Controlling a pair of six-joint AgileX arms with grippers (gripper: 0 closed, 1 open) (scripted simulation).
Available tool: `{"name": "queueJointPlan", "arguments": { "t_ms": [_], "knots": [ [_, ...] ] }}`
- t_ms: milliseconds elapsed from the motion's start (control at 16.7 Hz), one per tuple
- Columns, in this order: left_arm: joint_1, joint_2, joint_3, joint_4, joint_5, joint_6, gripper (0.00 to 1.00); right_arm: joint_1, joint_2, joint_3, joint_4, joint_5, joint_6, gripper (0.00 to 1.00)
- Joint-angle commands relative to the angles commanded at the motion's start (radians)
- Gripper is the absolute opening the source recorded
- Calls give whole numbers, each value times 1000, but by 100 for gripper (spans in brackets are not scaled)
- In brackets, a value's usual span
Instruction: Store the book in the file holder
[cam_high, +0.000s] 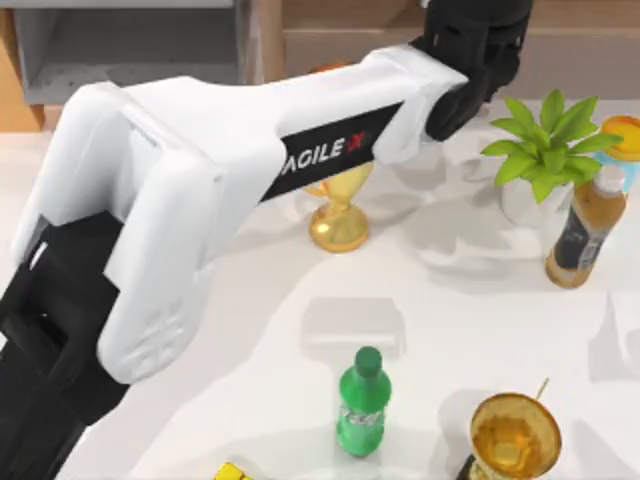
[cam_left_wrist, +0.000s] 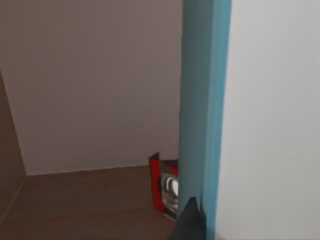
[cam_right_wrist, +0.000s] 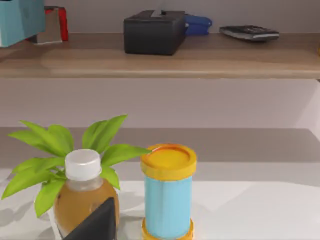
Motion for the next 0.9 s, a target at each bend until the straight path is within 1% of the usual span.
{"name": "queueJointPlan", "arguments": {
  "t_ms": [360,720,900],
  "knots": [
    [49,-202,-325,80,176,206,0,0,0,0,0,0,0,100],
    [62,-503,-725,167,379,492,0,0,0,0,0,0,0,100],
    [71,-684,-929,210,463,647,0,0,0,0,0,0,0,100]
  ]
}}
